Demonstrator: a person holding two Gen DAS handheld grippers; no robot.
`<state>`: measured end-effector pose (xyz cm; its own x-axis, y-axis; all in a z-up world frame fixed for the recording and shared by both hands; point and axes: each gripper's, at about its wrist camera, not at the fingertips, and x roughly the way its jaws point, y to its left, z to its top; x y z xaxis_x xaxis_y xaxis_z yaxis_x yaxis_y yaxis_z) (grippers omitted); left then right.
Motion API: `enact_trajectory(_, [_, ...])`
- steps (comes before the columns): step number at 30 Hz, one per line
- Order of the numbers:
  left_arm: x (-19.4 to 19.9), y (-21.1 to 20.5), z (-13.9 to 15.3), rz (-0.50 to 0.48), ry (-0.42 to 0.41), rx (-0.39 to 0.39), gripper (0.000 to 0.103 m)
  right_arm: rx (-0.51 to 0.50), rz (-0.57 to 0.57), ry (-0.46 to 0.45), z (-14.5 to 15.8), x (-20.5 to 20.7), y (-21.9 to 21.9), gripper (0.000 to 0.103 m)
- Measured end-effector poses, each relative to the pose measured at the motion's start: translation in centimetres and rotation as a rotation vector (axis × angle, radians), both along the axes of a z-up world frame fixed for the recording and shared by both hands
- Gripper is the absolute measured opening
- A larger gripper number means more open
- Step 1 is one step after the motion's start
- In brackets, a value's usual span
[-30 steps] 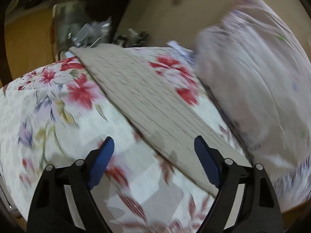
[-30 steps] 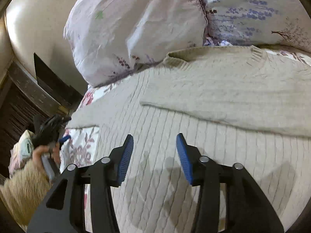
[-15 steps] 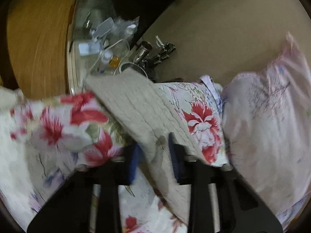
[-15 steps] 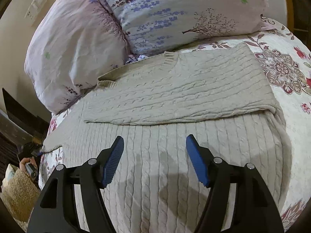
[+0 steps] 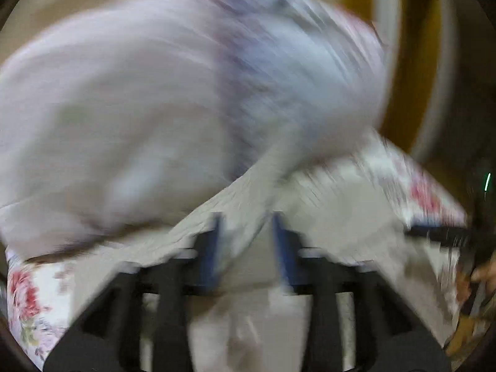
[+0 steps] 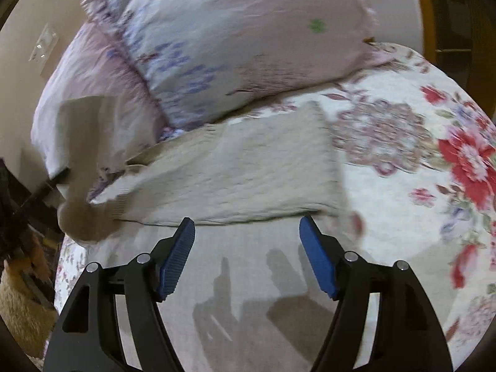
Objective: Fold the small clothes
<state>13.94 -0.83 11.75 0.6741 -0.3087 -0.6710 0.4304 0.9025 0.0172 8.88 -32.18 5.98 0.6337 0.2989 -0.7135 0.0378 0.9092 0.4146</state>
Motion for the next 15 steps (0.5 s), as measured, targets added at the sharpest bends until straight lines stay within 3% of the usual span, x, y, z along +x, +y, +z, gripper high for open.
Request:
enact_trajectory(1, [-0.4,-2.0,-1.7,-0.015,0.038,0.046,0.05,0.004,-0.012,0.016,-0.3,-0.4,-0.9,0.071])
enact_trajectory(3, [-1.2,-1.2,-3.3,0.018,0.082,0.051,0.052,0.011,-0.027,0.035,-0.6,-1.4,-2.4,0.071])
enact_trajectory(6, [-4.5,4.5,-4.4,0.187,0.117,0.023,0.074,0.025,-0.036,0.082,-1.4,-3.7,-4.6,0.071])
enact_trajectory(11, [-10.0,13.3,-7.6,0.395,0.311,-0.026,0.075,0.189,0.013,0.229,-4.5,-7.9,-6.4,0.059])
enact_trajectory(14, [-13.8,14.9,-9.9,0.418,0.447,-0.139,0.068,0.281,0.077,0.278,-5.8,-10.3,-5.8,0.043])
enact_trajectory(15, [-15.2,15.4,-9.8,0.416,0.436,-0.161,0.067,0.313,0.093,0.294,-6.0,-10.8,-5.7,0.038])
